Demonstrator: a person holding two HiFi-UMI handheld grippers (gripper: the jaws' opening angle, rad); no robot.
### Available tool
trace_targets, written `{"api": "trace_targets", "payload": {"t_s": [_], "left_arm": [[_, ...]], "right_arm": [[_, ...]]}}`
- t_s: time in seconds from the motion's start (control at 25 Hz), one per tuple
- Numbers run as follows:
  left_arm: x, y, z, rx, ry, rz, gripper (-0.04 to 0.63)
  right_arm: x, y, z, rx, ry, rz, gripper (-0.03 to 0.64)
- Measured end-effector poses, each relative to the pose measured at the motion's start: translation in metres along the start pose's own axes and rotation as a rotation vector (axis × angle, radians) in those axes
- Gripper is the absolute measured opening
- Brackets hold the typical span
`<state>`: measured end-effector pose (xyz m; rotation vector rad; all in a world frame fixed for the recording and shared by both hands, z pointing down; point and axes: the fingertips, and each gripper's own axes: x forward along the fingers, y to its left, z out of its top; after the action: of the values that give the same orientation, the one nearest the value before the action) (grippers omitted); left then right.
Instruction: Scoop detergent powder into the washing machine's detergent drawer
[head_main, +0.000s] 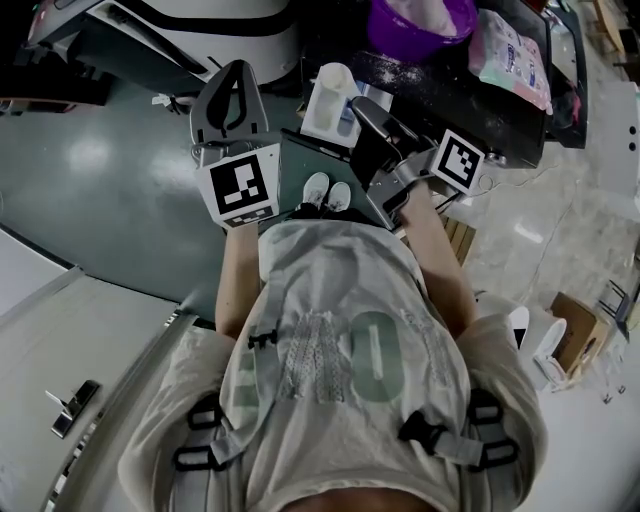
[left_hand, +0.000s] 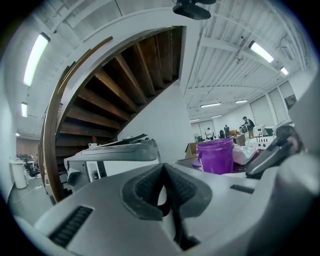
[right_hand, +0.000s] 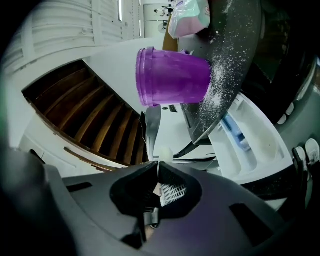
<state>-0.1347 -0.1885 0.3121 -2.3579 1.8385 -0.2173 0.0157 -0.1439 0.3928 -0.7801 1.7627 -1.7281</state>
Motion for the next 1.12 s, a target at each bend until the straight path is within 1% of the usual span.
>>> {"api": "trace_targets", "payload": {"t_s": [0.32,0.56,0.72,0.92,1.12], "left_arm": [[0.0,0.0,-0.014,-0.01,0.034,0.001,0.021],[0.001,-0.004,-0.025,-0.02,0.057,-0.005,0.021],[0.001,-0.001,-0.03,-0.026,0.067,0.007,0.021],[0.003,0.003,-0.035,-0.032,0.082,0.018,0.021],[0.004,0.002,-0.037,-0.032,0.085,0.021,0.021]], "right_arm": [[0.005,-0.049,0.01,0.017,0.002,-0.116,0.011],[0.006,-0.073,0.013,-0.002,0.049,-0.212,0.011],[0.007,-0.084,0.011,-0.007,0.092,-0.249,0.011],[0.009,-0.094,0.007,0.017,0.118,-0.283,0.011],[0.011,-0.098,0.008,0.019,0.132,-0.296,0.011]]}}
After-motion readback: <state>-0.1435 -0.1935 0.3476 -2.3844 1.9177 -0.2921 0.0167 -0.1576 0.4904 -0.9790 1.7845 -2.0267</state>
